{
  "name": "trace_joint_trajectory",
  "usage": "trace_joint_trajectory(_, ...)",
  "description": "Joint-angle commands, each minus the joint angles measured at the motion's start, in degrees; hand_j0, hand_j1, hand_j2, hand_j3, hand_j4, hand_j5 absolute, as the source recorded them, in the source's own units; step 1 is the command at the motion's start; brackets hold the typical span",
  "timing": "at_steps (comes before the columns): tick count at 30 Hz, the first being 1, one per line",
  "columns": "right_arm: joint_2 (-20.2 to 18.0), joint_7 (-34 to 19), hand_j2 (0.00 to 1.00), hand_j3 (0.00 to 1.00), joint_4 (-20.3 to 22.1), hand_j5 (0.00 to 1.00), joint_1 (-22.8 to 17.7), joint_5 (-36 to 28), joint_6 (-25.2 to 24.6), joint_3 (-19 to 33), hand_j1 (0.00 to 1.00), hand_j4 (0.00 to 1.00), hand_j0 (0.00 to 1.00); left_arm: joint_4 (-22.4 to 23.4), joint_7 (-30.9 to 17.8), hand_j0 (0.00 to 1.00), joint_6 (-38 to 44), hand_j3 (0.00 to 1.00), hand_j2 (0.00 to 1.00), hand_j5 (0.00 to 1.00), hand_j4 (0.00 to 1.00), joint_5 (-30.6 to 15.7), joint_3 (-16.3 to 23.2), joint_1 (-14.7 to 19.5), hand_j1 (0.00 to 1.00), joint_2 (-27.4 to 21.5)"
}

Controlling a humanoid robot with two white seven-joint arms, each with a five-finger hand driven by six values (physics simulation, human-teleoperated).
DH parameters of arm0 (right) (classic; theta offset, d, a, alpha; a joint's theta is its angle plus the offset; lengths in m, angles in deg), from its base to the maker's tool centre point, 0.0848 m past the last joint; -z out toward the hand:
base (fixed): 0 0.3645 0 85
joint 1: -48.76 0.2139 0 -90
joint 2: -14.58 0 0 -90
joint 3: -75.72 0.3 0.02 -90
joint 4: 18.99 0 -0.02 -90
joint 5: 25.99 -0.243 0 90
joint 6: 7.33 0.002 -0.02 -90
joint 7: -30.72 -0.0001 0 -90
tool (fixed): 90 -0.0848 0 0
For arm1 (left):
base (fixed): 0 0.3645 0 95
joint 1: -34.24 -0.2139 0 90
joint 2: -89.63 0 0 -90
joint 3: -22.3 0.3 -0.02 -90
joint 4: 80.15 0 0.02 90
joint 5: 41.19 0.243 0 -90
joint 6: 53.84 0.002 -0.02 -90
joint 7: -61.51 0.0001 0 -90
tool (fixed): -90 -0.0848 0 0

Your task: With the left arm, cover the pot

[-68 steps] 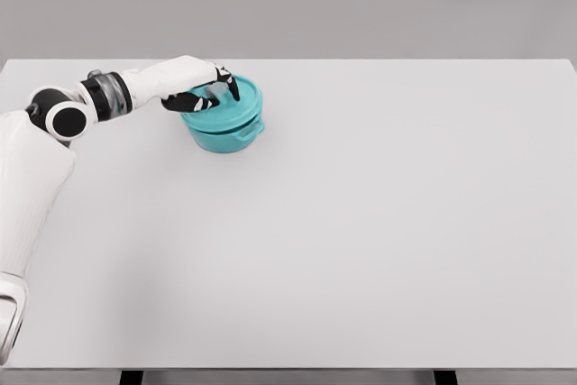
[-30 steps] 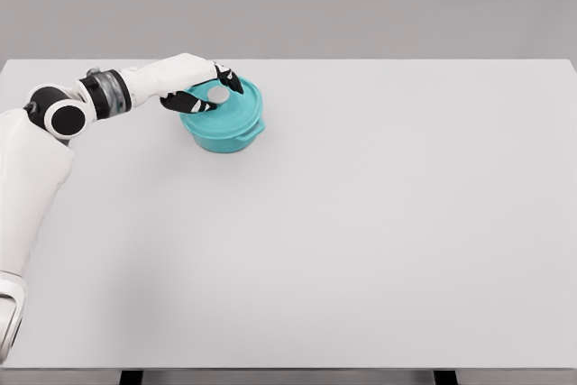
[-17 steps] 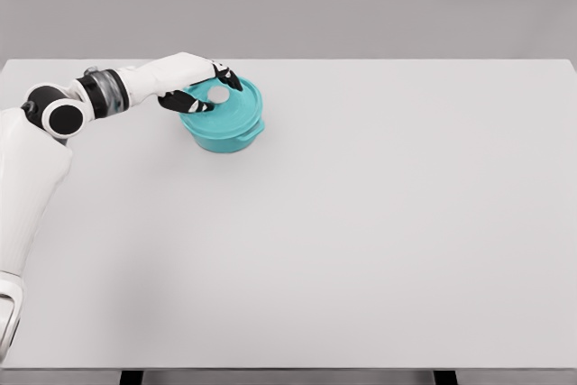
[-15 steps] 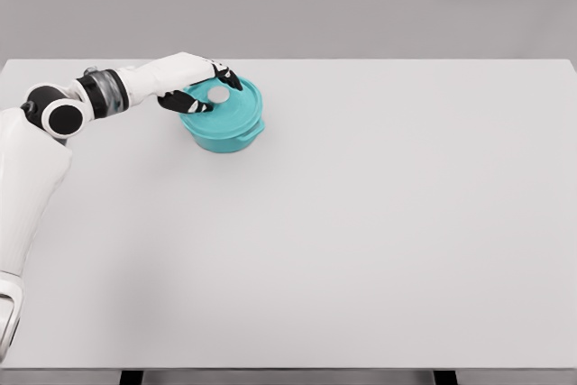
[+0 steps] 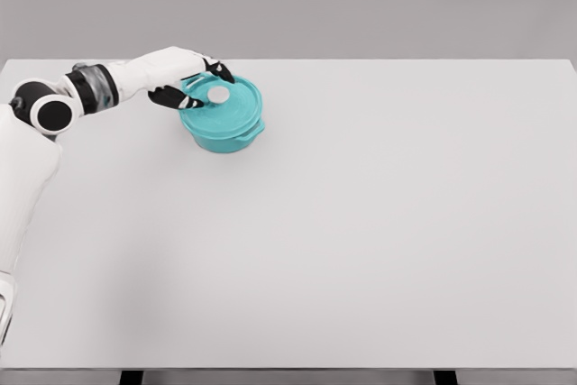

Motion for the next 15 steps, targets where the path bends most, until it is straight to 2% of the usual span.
trace_joint_trajectory(1,0.00,-0.01,1.00,1.00,-0.05,1.00,0.00,0.00,0.00,0.00,1.00,1.00,1.00,-0.19,0.03,0.73,0.17,0.73,0.73,0.73,0.73,-0.39,-0.14,0.00,0.73,-0.96)
trace_joint_trajectory(5,0.00,-0.01,1.00,1.00,-0.05,1.00,0.00,0.00,0.00,0.00,1.00,1.00,1.00,-0.45,0.03,0.78,0.17,0.78,0.78,0.78,0.78,-0.56,-0.23,0.26,0.78,-1.05)
trace_joint_trajectory(8,0.00,-0.01,1.00,1.00,-0.05,1.00,0.00,0.00,0.00,0.00,1.00,1.00,1.00,-2.73,0.03,0.88,0.17,0.88,0.88,0.88,0.88,-1.27,-0.49,0.35,0.88,-3.32)
trace_joint_trajectory(10,0.00,-0.01,1.00,1.00,0.04,1.00,0.00,0.00,0.00,0.00,1.00,1.00,1.00,-8.00,0.03,1.00,0.17,1.00,1.00,1.00,1.00,-4.52,-2.95,-0.70,1.00,-9.48)
trace_joint_trajectory(14,0.00,-0.01,1.00,1.00,0.04,1.00,0.00,0.00,0.00,0.00,1.00,1.00,1.00,-10.91,0.03,1.00,0.17,1.00,1.00,1.00,1.00,-14.10,-3.57,-6.41,1.00,-22.22)
trace_joint_trajectory(15,0.00,-0.01,1.00,1.00,0.04,1.00,0.00,0.00,0.00,0.00,1.00,1.00,1.00,-10.73,0.03,1.00,0.17,1.00,1.00,1.00,1.00,-14.63,-3.66,-7.29,1.00,-22.93)
